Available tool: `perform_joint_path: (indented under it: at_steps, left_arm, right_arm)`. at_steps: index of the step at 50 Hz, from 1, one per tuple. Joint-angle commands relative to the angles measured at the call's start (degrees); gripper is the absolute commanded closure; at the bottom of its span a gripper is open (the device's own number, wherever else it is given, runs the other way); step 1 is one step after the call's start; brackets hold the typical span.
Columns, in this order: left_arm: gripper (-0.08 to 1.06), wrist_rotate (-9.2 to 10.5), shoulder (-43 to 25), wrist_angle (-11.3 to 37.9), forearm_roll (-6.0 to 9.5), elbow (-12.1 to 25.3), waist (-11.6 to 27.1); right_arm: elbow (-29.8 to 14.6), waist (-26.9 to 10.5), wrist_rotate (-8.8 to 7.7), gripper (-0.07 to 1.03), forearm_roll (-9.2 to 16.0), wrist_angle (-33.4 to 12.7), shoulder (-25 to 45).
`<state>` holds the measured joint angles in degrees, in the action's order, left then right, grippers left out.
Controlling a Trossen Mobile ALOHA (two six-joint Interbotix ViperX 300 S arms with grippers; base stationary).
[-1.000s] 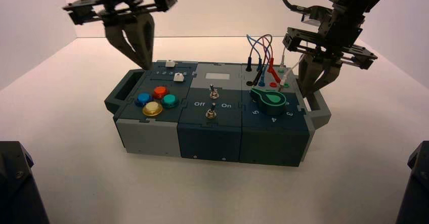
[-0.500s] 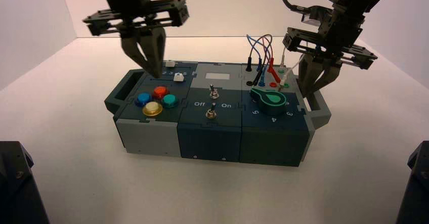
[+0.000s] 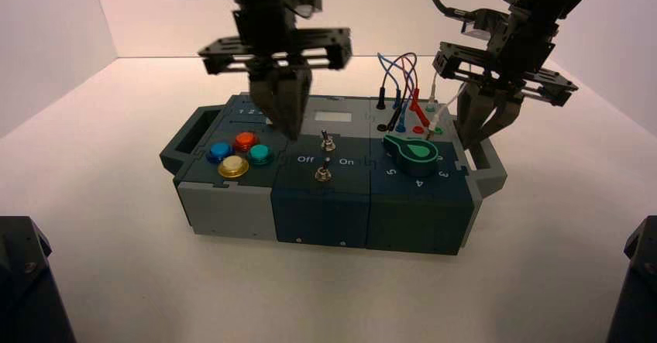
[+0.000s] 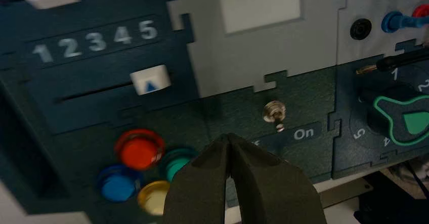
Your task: Flip the top switch on with the left gripper.
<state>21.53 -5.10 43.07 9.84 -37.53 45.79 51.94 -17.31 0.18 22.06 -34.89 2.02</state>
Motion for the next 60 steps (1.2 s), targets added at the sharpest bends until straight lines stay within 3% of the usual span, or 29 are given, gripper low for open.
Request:
perform_joint_path:
  at_steps: [1,60]
  left_arm:
    - [1.01,0.70,-0.4,-0.4,0.18,1.9,0.9]
    - [1.00,1.93,-4.2,-0.5,-0.35,6.5,3.9]
  right_arm:
    - [0.9,-1.1,-0.79,0.99,-0.8,1.3,2.3]
    - [1.2,-1.2,-0.79,0.99,-1.2,1.8,1.8]
